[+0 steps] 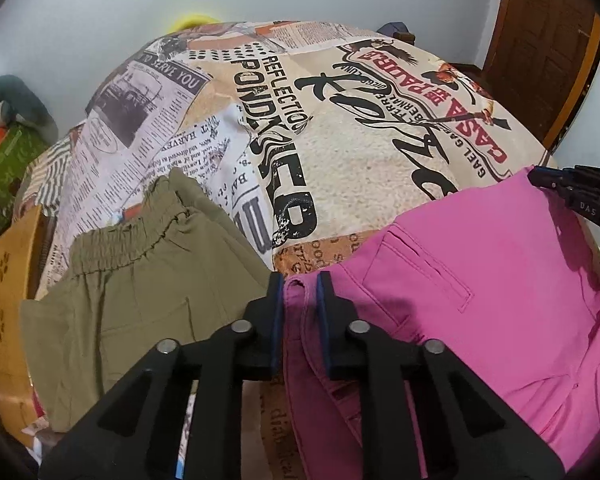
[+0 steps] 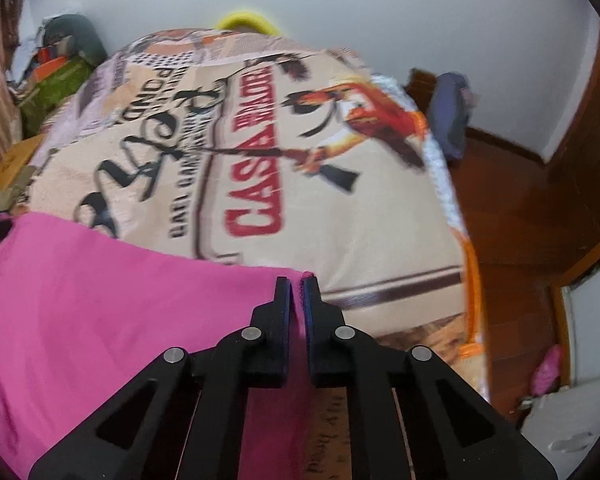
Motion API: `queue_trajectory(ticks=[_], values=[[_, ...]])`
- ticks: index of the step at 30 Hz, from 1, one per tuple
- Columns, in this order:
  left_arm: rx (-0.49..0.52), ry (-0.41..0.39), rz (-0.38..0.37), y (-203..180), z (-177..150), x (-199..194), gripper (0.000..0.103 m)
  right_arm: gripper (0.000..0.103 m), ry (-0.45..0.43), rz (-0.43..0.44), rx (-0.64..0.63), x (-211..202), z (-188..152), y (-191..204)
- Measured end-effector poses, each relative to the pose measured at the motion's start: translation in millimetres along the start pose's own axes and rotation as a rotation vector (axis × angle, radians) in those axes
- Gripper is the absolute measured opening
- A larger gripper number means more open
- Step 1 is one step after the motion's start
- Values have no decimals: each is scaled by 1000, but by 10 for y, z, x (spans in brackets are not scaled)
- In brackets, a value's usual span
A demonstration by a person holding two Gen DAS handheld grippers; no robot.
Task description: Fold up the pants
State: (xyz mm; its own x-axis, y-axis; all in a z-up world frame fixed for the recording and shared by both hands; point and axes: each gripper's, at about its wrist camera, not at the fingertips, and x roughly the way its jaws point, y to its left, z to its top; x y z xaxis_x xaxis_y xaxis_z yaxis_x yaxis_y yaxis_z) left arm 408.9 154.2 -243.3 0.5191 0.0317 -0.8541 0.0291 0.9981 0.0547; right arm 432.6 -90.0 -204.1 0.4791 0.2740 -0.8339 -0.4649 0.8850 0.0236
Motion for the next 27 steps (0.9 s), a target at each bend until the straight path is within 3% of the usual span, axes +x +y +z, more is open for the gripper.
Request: queue_trajectory(ticks=[8,17,27], values=[[-11,-64,-3,72,127,-382,8,4,-58,-3,41,-279,126,-29],[-22,-186,19,115,412,-1126,7,3,-212,10,52,-1048,499,19],[-8,-243,5,-22,88,-1828,7,3,-278,47,57,-1713,283,174]])
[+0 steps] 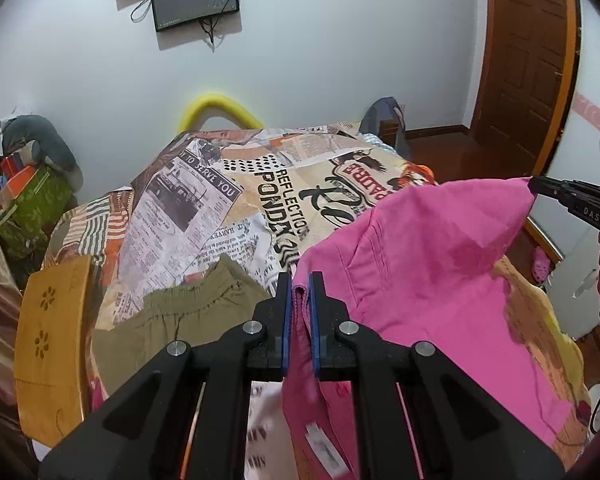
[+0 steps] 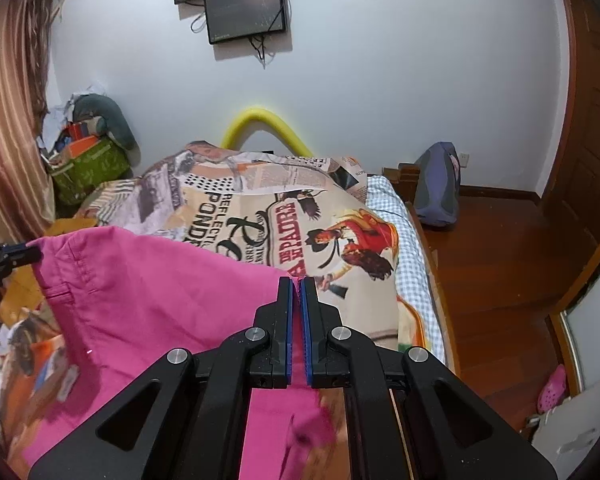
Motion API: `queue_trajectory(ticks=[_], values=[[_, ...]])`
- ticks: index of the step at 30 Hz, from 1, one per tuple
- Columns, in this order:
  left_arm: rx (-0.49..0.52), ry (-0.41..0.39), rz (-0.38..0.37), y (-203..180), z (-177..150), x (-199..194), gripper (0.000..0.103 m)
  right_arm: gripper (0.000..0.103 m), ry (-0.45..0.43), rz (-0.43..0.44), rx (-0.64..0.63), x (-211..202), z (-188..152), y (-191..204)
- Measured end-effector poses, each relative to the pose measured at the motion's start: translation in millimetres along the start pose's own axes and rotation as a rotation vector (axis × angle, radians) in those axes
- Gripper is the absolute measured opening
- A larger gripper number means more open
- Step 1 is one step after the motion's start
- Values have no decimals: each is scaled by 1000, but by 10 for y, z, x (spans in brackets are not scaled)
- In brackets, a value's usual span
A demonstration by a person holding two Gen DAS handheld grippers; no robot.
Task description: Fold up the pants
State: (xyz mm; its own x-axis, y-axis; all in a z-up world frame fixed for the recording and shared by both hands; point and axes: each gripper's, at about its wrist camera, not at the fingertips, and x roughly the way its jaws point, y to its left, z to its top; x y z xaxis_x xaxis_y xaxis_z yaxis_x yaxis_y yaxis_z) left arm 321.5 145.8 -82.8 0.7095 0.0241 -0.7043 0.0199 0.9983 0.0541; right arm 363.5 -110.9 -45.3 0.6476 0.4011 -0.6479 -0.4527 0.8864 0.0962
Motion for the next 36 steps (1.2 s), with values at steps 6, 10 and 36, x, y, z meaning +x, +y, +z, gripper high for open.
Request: queue_trajectory(ticks=[6,10,36], values=[[16,7,-2,-163,-331,-325,7,3,-7,7,-18,-385,-253,129],[52,14,14,-328,-665,-487,7,4,12,9,-14,-553,-488,175],[11,184,-15,-520,-2056,-810,9,17,247,-47,-10,-890,-1961,275]])
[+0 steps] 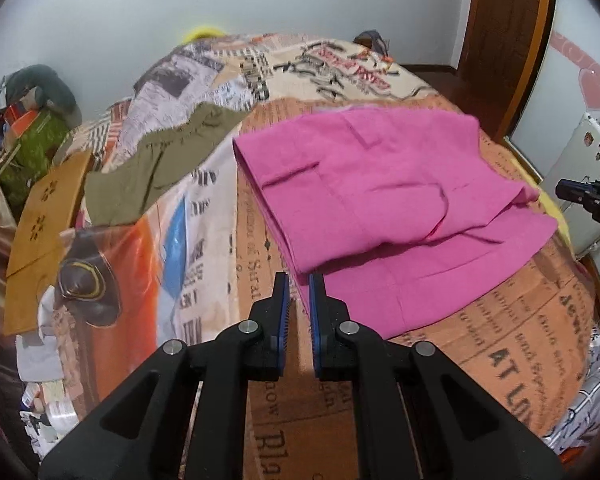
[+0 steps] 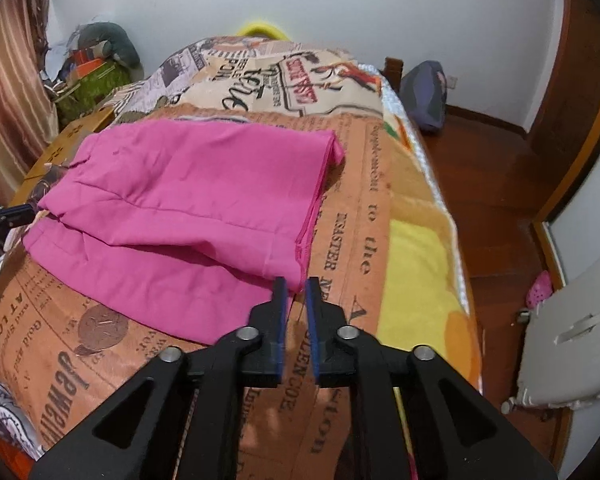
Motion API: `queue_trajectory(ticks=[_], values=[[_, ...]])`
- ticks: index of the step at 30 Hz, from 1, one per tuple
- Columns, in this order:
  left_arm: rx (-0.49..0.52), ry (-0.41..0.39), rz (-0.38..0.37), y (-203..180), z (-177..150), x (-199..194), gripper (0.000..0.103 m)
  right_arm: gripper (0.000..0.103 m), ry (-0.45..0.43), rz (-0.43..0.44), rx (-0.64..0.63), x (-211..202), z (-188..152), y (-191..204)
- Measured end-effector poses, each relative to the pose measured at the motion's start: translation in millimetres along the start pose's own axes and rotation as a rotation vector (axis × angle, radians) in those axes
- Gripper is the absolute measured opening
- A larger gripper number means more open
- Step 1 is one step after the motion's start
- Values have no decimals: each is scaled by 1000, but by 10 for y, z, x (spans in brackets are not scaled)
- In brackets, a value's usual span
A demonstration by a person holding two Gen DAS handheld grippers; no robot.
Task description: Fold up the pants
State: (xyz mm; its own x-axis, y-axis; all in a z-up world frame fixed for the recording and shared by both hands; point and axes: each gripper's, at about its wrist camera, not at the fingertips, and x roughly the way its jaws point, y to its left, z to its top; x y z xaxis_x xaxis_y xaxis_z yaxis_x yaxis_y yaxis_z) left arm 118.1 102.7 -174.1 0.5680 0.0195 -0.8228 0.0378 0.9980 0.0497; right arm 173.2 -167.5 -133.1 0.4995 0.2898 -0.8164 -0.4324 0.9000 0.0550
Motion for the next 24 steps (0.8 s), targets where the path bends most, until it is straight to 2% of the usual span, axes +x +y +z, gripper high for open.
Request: queue_trajectory(ticks=[2,4,6,8,9,11,12,15,17,24], values=[[5,-29,-17,-26,50,-115,11,34,-35,-4,-12,-110,32,38],[16,-52,-46,-89,113,-199,12,42,-69,-6,-31,-192,57,107],[51,-66,-58,-199,164,-236,17,45,-94,5,-53,-251,82,194],[99,-71,-49,-319,206,-221,35,47,-105,29,-73,-268,121,292],[127,-68,-43,-399,220,-189,40,47,-107,40,-80,-259,128,332],[152,-51,-39,-480,236,-117,65,47,-109,67,-97,-236,143,421],[167,-39,-31,-529,235,-61,68,47,-107,76,-104,-219,136,462],[194,-3,-31,-585,225,81,69,51,-85,105,-125,-113,138,566],[208,20,-20,-600,203,171,69,65,-65,117,-134,-34,128,619],[245,49,19,-605,243,385,69,67,17,129,-164,275,85,682]])
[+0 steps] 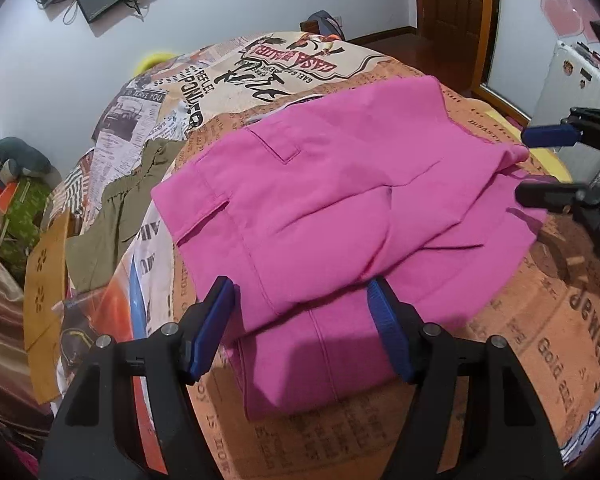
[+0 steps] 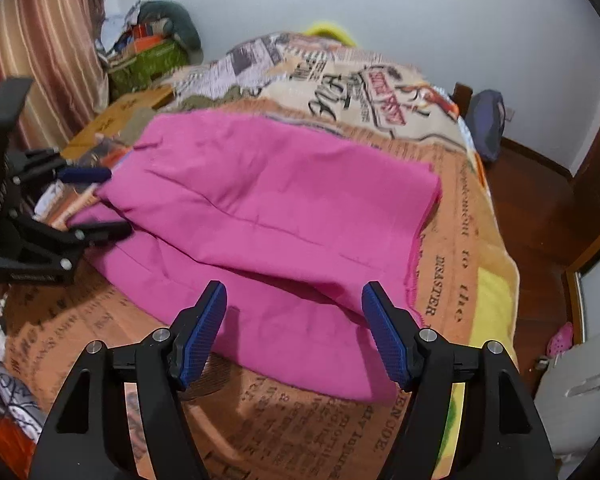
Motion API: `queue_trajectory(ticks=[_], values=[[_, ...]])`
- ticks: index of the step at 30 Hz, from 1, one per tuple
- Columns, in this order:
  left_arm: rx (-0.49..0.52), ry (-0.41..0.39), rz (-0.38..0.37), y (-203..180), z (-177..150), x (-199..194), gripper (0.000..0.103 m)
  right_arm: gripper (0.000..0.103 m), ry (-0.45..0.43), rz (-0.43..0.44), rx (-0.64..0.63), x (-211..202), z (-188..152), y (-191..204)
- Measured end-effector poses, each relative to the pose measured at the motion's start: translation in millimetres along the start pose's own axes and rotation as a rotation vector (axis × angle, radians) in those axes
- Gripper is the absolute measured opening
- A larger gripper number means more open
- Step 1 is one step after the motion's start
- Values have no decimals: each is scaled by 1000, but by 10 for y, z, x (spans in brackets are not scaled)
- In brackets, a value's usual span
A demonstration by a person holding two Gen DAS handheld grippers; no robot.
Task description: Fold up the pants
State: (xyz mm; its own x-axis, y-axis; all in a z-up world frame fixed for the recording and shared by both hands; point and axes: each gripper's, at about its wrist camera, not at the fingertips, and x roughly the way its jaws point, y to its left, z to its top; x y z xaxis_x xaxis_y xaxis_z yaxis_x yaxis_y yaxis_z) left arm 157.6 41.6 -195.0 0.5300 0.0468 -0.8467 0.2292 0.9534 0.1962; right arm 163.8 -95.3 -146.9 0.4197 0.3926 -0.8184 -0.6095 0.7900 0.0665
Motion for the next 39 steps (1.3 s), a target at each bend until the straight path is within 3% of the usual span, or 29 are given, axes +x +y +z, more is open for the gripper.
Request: queue_trajectory(ticks=[3,11,12,14,17,20,29,39], values=[[-3,-2,-10,22,81,49,67,67,40,0,-39,126,-3,19],[-48,-31,-61,121,269,77,44,65,3,-34,-118,267,90,80],[-55,-35,-63,132,276,70,43,62,3,-30,-113,295,108,61],[-65,-38,-61,145,275,57,39,33,0,-20,-94,312,123,35],[-76,-42,-63,135,253,29,31,18,-7,9,-48,283,117,-23],[-68,-54,-47,106,215,-25,24,11,-38,14,-31,167,96,-32],[-79,-95,-67,2,144,-317,21,10,-82,-26,-64,-117,75,-6],[-70,-53,-92,-231,-78,-326,21,10,-24,-41,-39,-86,-165,-93]])
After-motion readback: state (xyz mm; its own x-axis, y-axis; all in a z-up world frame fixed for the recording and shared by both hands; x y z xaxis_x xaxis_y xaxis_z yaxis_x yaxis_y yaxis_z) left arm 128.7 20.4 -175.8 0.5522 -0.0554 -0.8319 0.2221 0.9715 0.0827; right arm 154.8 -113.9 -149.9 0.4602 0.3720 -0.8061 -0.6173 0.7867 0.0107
